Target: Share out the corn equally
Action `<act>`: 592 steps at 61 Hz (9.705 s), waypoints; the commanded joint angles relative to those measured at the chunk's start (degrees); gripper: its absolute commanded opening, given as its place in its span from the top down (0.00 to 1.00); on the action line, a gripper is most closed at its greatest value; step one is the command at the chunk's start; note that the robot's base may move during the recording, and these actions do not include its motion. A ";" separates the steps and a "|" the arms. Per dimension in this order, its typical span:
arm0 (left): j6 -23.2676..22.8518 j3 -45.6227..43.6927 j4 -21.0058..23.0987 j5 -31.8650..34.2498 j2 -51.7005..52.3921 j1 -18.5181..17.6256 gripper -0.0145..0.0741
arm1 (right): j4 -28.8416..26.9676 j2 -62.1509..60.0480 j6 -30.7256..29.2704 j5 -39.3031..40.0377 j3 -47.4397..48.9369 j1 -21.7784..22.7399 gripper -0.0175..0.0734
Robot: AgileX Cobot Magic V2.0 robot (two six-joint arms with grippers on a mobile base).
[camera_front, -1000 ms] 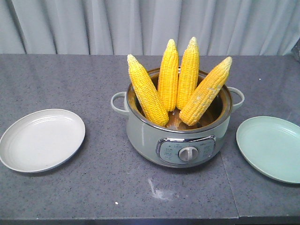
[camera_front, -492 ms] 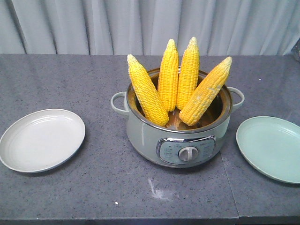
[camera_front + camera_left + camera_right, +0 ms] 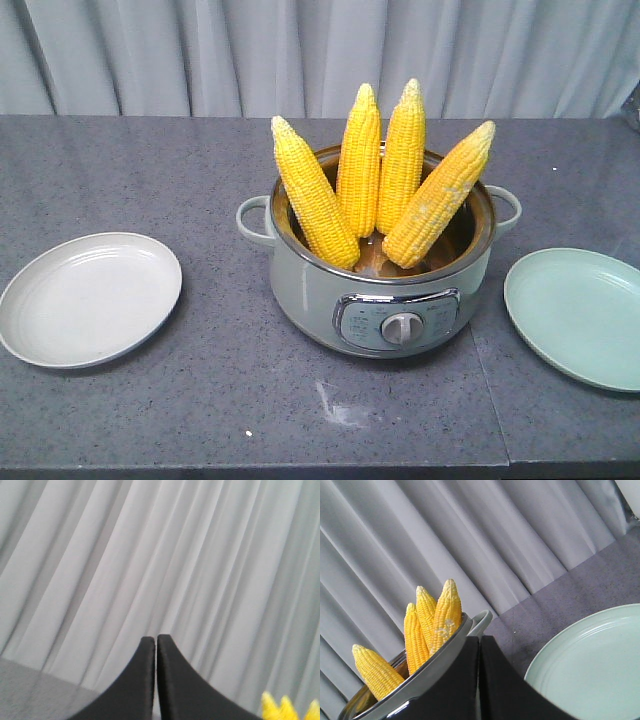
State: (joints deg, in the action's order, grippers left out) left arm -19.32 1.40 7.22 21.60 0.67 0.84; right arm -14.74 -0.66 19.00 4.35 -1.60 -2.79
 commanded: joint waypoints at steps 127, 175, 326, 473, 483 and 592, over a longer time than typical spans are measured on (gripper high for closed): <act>43.90 -64.52 42.71 -50.88 -63.64 -5.63 0.23 | -29.95 85.05 -49.33 -35.46 77.11 2.20 0.15; 43.90 -64.52 42.19 -51.92 -63.75 -5.63 0.23 | -45.13 93.75 -62.34 -35.17 77.11 2.20 0.29; 53.34 -93.14 45.35 -49.39 -103.86 -22.91 0.24 | 6.21 67.16 -34.94 -32.29 91.00 2.26 0.81; 34.23 -93.17 13.30 -81.25 -98.67 5.45 0.84 | 14.26 101.03 -28.84 -73.19 94.16 10.85 0.76; 34.23 -93.17 13.30 -82.40 -98.67 5.45 0.84 | 12.78 102.15 -29.86 -72.63 94.16 10.85 0.61; 37.98 -93.16 34.00 -80.71 -86.33 5.15 0.21 | -24.09 80.00 -49.57 -56.40 94.31 10.85 0.16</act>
State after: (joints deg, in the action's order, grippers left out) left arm 14.91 -90.44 30.68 -62.66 -89.28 6.20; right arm -29.52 81.21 -23.64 -52.95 91.25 7.82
